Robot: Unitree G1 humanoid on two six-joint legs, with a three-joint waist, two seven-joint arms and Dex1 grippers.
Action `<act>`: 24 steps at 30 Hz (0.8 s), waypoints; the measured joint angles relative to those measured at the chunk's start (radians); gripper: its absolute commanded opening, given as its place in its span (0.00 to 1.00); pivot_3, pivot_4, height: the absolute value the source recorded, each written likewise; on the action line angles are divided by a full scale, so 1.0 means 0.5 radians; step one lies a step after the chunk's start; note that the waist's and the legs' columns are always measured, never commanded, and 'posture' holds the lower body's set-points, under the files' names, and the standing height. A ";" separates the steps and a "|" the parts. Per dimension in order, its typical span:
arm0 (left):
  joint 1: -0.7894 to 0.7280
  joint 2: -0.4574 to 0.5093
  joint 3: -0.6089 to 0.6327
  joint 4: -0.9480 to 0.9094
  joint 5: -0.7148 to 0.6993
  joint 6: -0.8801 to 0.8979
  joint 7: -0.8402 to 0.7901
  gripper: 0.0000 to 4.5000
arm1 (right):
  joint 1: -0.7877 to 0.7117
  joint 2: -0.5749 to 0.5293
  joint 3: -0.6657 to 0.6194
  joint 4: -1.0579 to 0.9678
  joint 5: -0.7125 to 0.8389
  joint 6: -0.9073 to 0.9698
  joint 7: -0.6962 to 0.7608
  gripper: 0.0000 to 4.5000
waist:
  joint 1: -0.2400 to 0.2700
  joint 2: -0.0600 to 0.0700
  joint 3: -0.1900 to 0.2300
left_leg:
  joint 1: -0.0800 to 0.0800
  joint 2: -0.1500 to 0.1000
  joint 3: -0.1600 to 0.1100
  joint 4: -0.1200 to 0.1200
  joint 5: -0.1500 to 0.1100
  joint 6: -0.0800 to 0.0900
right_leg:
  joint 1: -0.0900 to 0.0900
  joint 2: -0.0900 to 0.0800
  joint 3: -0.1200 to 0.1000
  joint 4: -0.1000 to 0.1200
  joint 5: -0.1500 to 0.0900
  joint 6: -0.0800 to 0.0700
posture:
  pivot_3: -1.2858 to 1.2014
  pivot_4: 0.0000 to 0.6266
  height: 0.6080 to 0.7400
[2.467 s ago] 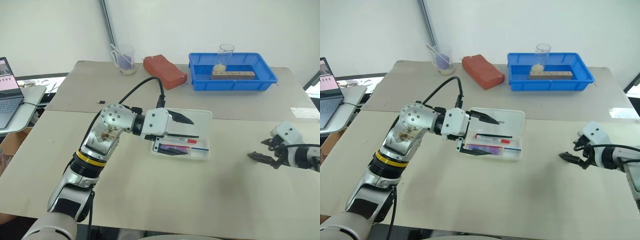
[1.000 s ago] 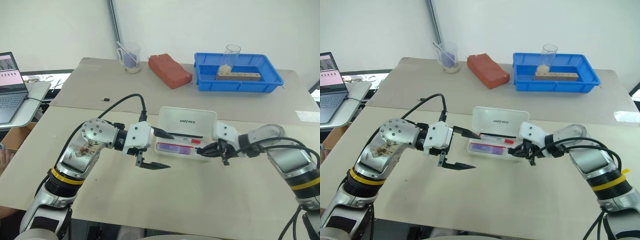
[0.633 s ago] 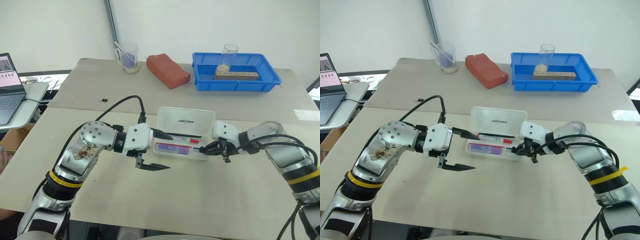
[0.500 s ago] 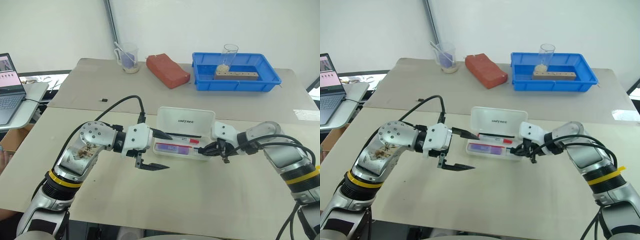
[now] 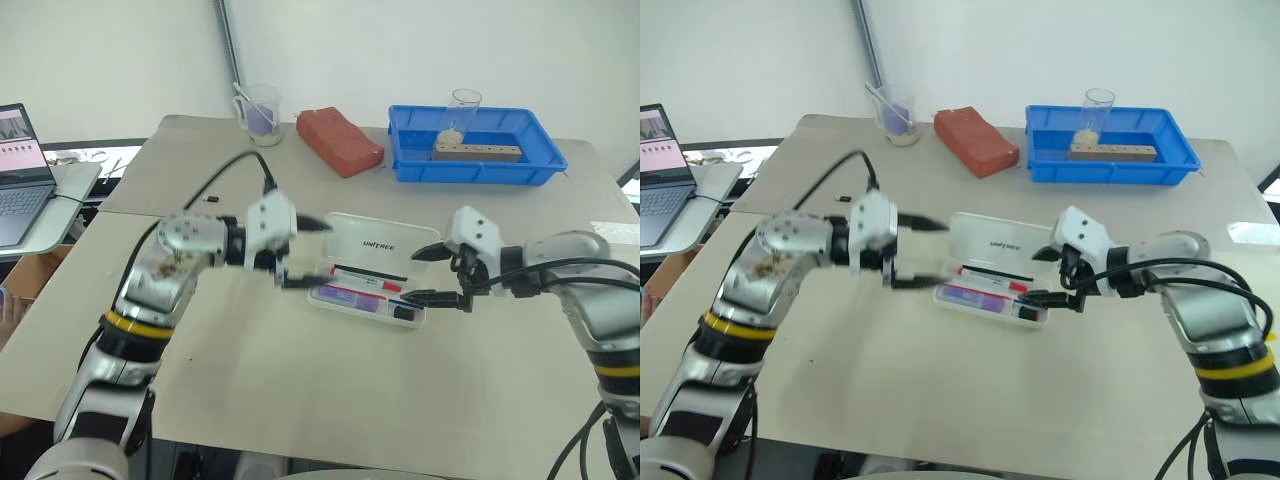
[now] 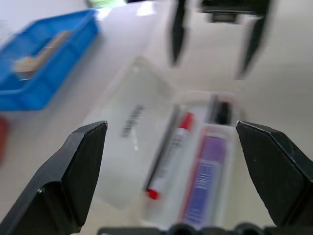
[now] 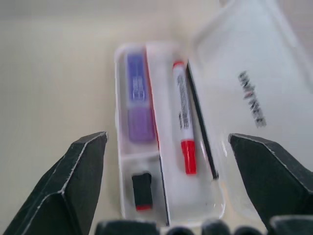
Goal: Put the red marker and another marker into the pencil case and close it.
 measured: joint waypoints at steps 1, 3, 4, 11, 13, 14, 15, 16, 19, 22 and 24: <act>-0.068 -0.026 0.026 0.126 0.021 -0.009 0.054 0.88 | 0.014 0.037 -0.057 -0.091 0.048 0.082 -0.074 1.00 | -0.001 0.000 0.000 | 0.000 0.000 0.000 0.000 0.000 0.000 | -0.001 0.000 0.000 0.000 0.000 0.000 | 0.52 0.24 1.00; -0.234 -0.109 0.055 0.440 0.074 -0.075 0.140 0.73 | 0.036 0.109 -0.184 -0.290 0.127 0.274 -0.260 1.00 | -0.001 0.000 0.000 | -0.001 0.000 -0.001 0.000 0.000 0.000 | -0.003 0.000 0.000 0.001 0.000 0.000 | 0.52 0.24 1.00; -0.312 -0.145 0.059 0.589 0.107 -0.125 0.176 0.61 | 0.034 0.135 -0.230 -0.378 0.165 0.355 -0.342 1.00 | -0.002 0.000 0.000 | -0.002 0.000 -0.001 -0.001 0.000 0.000 | -0.004 0.001 0.000 0.001 0.000 0.000 | 0.52 0.24 1.00; -0.724 -0.390 0.033 1.576 0.373 -0.550 0.343 0.01 | 0.024 0.215 -0.352 -0.705 0.312 0.678 -0.704 1.00 | 0.000 -0.001 0.000 | -0.020 -0.002 -0.001 0.000 0.000 0.000 | -0.024 0.001 0.001 0.004 0.001 0.001 | 0.52 0.24 1.00; -0.816 -0.455 0.011 1.826 0.456 -0.669 0.358 0.01 | 0.018 0.216 -0.375 -0.758 0.352 0.743 -0.774 1.00 | 0.000 -0.001 0.000 | -0.021 -0.003 -0.002 0.000 0.000 0.000 | -0.026 0.002 0.001 0.005 0.001 0.001 | 0.52 0.24 1.00; -0.852 -0.474 -0.012 1.923 0.498 -0.709 0.359 0.01 | 0.017 0.216 -0.400 -0.780 0.375 0.771 -0.803 1.00 | -0.001 -0.001 0.000 | -0.021 -0.003 -0.002 0.000 0.000 0.000 | -0.026 0.002 0.001 0.005 0.001 0.001 | 0.52 0.24 1.00; -0.881 -0.488 -0.034 2.008 0.548 -0.737 0.359 0.01 | 0.013 0.215 -0.424 -0.809 0.397 0.799 -0.833 1.00 | -0.001 -0.001 0.000 | -0.021 -0.002 -0.002 -0.001 0.000 0.000 | -0.027 0.002 0.001 0.006 0.001 0.001 | 0.52 0.24 1.00; -0.910 -0.499 -0.054 2.090 0.593 -0.760 0.359 0.01 | 0.012 0.215 -0.443 -0.839 0.415 0.825 -0.857 1.00 | -0.002 -0.001 0.000 | -0.021 -0.002 -0.003 -0.001 0.000 0.000 | -0.027 0.003 0.001 0.006 0.001 0.001 | 0.52 0.24 1.00; -0.973 -0.535 -0.069 2.276 0.686 -0.787 0.359 0.01 | 0.013 0.219 -0.496 -0.914 0.477 0.902 -0.945 1.00 | -0.008 -0.001 0.000 | -0.021 -0.002 -0.006 -0.002 0.000 0.000 | -0.028 0.005 0.002 0.007 0.001 0.000 | 0.52 0.24 1.00; -1.005 -0.573 -0.068 2.370 0.725 -0.794 0.333 0.01 | 0.021 0.235 -0.520 -0.965 0.523 0.956 -1.016 1.00 | -0.012 -0.001 0.000 | -0.021 -0.002 -0.009 -0.002 0.000 0.000 | -0.029 0.007 0.002 0.009 0.001 0.000 | 0.52 0.24 1.00; -1.012 -0.577 -0.064 2.399 0.751 -0.794 0.298 0.01 | 0.042 0.236 -0.534 -0.978 0.548 0.966 -1.054 1.00 | -0.016 -0.001 0.000 | -0.022 -0.002 -0.009 -0.002 0.000 0.000 | -0.030 0.007 0.002 0.010 0.001 0.000 | 0.52 0.24 1.00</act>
